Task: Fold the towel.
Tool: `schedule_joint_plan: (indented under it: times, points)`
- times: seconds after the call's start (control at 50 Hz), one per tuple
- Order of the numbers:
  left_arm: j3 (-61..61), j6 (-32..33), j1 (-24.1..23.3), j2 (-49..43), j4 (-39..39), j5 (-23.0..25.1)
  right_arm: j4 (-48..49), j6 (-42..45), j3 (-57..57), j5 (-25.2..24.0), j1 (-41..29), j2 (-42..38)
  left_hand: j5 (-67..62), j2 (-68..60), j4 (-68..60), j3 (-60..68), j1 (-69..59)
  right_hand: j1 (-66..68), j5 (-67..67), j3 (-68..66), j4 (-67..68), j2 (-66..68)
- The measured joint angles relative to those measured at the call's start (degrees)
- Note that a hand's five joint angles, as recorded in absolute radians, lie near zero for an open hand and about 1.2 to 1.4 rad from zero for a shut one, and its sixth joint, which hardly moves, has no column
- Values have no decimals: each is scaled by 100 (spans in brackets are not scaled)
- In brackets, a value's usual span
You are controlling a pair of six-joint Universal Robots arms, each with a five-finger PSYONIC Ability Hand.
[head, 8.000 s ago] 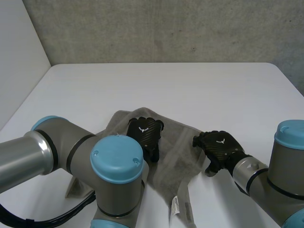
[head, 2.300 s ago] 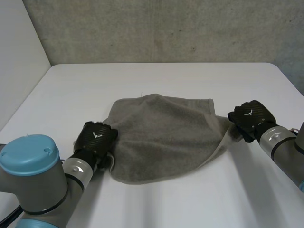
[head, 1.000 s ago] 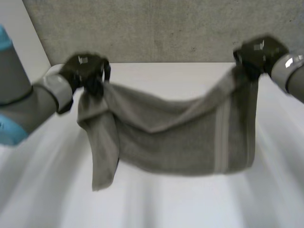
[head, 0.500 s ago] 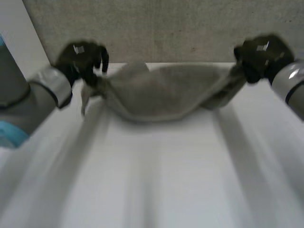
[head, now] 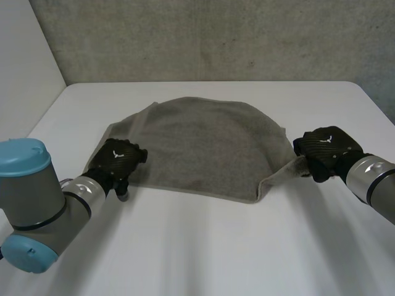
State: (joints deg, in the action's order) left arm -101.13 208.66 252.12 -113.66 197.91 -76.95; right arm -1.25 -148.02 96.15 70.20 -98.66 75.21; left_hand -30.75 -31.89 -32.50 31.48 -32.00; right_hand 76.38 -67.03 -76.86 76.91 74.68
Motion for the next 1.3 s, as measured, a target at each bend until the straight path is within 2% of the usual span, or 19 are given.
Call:
schedule_joint_plan:
  times: [0.14,0.26,0.4,0.64,0.86,1.3]
  points:
    - [120,-6,248,-131,140,-3,150,-13,-20,53,266,-2,158,123,136,-146,123,0,0,0,0,0]
    - [404,-5,714,-376,153,16,226,6,-149,169,826,-63,166,123,136,-152,134,0,0,0,0,0]
    - [623,-16,926,-557,119,46,199,44,-400,256,1351,-249,166,123,136,-152,133,0,0,0,0,0]
    - [651,-23,814,-789,56,171,172,52,-569,238,1500,-476,165,123,136,-151,134,0,0,0,0,0]
    - [892,-35,678,-996,-501,772,177,58,-500,211,1444,-498,126,119,136,-144,133,0,0,0,0,0]
    - [1418,-18,613,-1263,-1243,563,189,64,-482,204,1446,-536,-11,101,135,-92,123,0,0,0,0,0]
